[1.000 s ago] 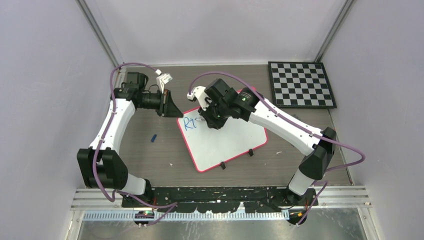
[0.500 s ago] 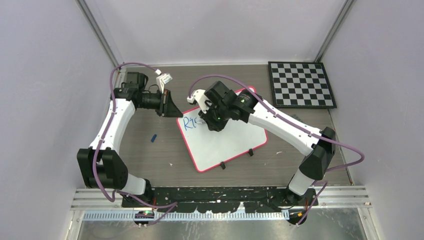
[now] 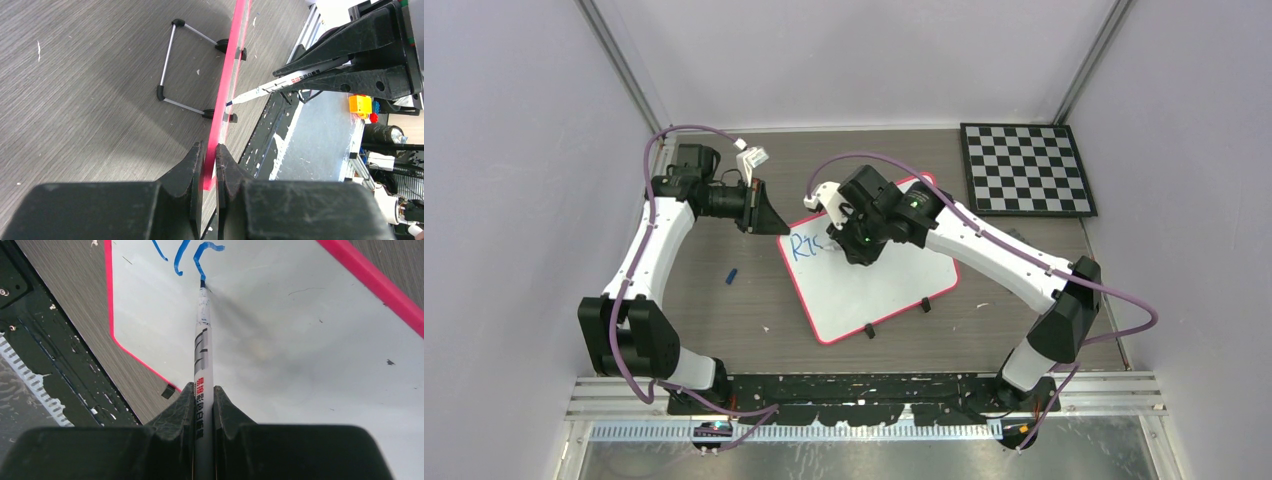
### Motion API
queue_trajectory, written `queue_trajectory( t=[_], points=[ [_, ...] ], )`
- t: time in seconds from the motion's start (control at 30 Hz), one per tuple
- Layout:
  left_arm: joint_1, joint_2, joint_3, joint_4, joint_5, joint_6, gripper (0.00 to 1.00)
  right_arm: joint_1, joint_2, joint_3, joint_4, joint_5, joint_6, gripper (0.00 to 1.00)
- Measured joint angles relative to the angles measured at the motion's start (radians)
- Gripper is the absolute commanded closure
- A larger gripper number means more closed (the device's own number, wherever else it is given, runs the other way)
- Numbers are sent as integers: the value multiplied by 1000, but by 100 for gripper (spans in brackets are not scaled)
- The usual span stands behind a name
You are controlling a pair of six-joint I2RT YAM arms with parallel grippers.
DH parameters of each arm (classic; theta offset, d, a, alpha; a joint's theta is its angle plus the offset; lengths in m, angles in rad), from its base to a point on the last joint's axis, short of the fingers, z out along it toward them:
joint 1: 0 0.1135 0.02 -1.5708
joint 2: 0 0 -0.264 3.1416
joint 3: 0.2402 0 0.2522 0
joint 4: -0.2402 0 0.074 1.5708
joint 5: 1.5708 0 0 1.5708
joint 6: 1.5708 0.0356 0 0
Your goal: Write a sentence on the whiteboard
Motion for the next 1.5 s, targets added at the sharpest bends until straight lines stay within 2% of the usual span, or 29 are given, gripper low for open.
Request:
queue_trajectory(
  t=[1.5],
  points=[
    [-2,0,0,-3,19,0,100,-6,-13,33,-20,7,-2,100]
  ],
)
